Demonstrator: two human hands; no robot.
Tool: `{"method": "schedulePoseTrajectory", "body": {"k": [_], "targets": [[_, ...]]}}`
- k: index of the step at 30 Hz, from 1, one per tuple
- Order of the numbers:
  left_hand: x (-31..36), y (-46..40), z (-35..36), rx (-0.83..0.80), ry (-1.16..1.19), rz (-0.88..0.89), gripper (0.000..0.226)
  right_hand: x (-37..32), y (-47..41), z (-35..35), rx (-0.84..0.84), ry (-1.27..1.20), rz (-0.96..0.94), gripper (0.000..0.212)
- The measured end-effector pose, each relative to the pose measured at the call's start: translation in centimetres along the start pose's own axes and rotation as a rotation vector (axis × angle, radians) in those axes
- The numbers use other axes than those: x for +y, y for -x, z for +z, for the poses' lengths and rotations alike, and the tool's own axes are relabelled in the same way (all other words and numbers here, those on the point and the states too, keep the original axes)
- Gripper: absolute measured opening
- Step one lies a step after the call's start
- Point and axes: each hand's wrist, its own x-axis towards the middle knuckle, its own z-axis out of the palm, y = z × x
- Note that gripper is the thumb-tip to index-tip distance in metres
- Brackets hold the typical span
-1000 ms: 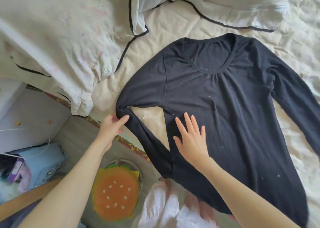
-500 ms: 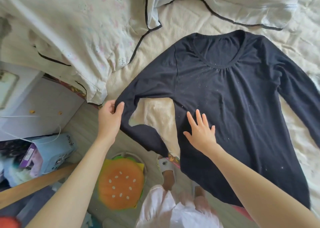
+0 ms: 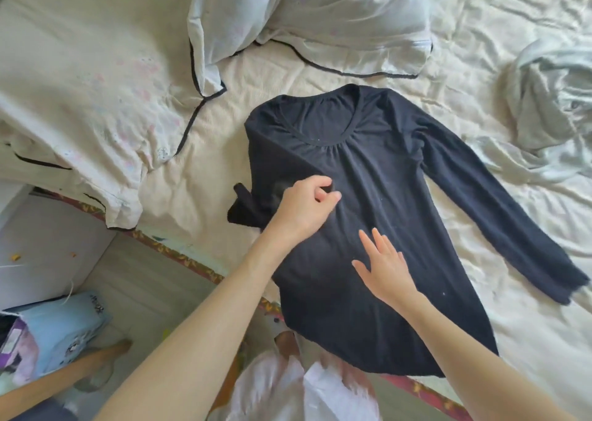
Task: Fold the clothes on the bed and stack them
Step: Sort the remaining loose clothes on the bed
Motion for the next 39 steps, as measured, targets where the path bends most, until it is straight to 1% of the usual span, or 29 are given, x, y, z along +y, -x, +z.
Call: {"method": "schedulePoseTrajectory", "body": {"k": [2, 3, 4, 7, 9, 10, 12, 14, 15, 16, 18, 19, 21, 23, 24, 25, 26, 28, 29, 30, 31, 33, 36, 37, 39], "targets": [[0.3, -0.3, 3.4, -0.183, -0.076, 0.015, 0.047, 2.4, 0.2, -0.3, 0.009, 0.031, 0.016, 0.064], [-0.3, -0.2, 4.8, -0.216, -0.127, 0.016, 0.047, 3.6, 0.3, -0.2, 0.000, 0.052, 0.022, 0.064], [-1.2, -0.2, 5.9, -0.203, -0.181, 0.013, 0.046, 4.7, 0.3, -0.1, -0.011, 0.075, 0.023, 0.065], [-4.9, -0.2, 7.0, -0.011, -0.430, 0.006, 0.041, 7.4, 0.1, 0.5, -0.054, 0.149, -0.022, 0.066], [-7.2, -0.3, 6.5, 0.123, -0.612, 0.035, 0.044, 8.6, 0.0, 1.0, -0.056, 0.207, -0.062, 0.068], [-8.0, -0.5, 6.2, 0.164, -0.706, 0.046, 0.048, 9.1, -0.1, 1.3, -0.061, 0.227, -0.079, 0.068], [-9.2, -1.3, 5.7, 0.201, -0.877, 0.037, 0.063, 10.1, -0.3, 2.0, -0.049, 0.247, -0.107, 0.069], [-10.0, -2.4, 5.0, 0.193, -1.026, -0.001, 0.075, 10.9, -0.7, 2.5, -0.035, 0.245, -0.129, 0.069], [-10.4, -2.9, 4.8, 0.173, -1.094, -0.028, 0.074, 11.2, -0.9, 2.7, -0.040, 0.242, -0.140, 0.069], [-10.6, -3.3, 4.7, 0.150, -1.159, -0.046, 0.065, 11.4, -1.1, 3.0, -0.044, 0.238, -0.148, 0.069], [-11.0, -3.5, 4.8, 0.117, -1.269, -0.049, 0.038, 11.7, -1.4, 3.2, -0.060, 0.227, -0.160, 0.068], [-11.1, -3.5, 5.0, 0.129, -1.293, -0.035, 0.026, 11.8, -1.5, 3.2, -0.073, 0.218, -0.163, 0.068], [-11.3, -3.0, 5.8, 0.208, -1.256, 0.008, 0.014, 12.0, -1.6, 3.1, -0.093, 0.196, -0.169, 0.067], [-10.8, -2.1, 7.1, 0.274, -1.177, 0.068, 0.010, 12.0, -1.6, 2.8, -0.115, 0.163, -0.171, 0.065], [-10.6, -1.6, 7.7, 0.288, -1.150, 0.109, 0.011, 12.0, -1.6, 2.6, -0.125, 0.146, -0.171, 0.064], [-10.3, -1.2, 8.2, 0.289, -1.141, 0.138, 0.017, 12.1, -1.5, 2.4, -0.137, 0.132, -0.170, 0.063], [-10.2, -1.1, 8.4, 0.270, -1.146, 0.129, 0.028, 12.0, -1.4, 2.2, -0.153, 0.122, -0.172, 0.061], [-10.0, -1.4, 7.8, 0.183, -1.186, 0.034, 0.056, 12.1, -1.4, 1.7, -0.180, 0.088, -0.177, 0.059], [-10.0, -1.9, 7.1, 0.143, -1.225, -0.015, 0.065, 12.1, -1.5, 1.5, -0.185, 0.070, -0.180, 0.059], [-10.0, -2.5, 6.5, 0.102, -1.263, -0.062, 0.070, 12.2, -1.7, 1.2, -0.191, 0.057, -0.183, 0.058], [-10.2, -3.1, 6.0, 0.078, -1.285, -0.091, 0.070, 12.2, -1.8, 1.0, -0.194, 0.053, -0.187, 0.057], [-10.4, -3.7, 5.6, 0.067, -1.301, -0.099, 0.056, 12.4, -1.9, 1.0, -0.195, 0.071, -0.198, 0.058], [-10.7, -3.9, 5.8, 0.140, -1.276, -0.049, 0.023, 12.5, -1.8, 1.4, -0.183, 0.096, -0.207, 0.059], [-10.8, -3.8, 6.0, 0.171, -1.227, -0.045, 0.018, 12.6, -1.7, 1.6, -0.178, 0.105, -0.209, 0.059], [-10.6, -2.9, 6.9, 0.221, -1.091, -0.059, 0.018, 12.5, -1.7, 1.8, -0.176, 0.118, -0.206, 0.060]]}}
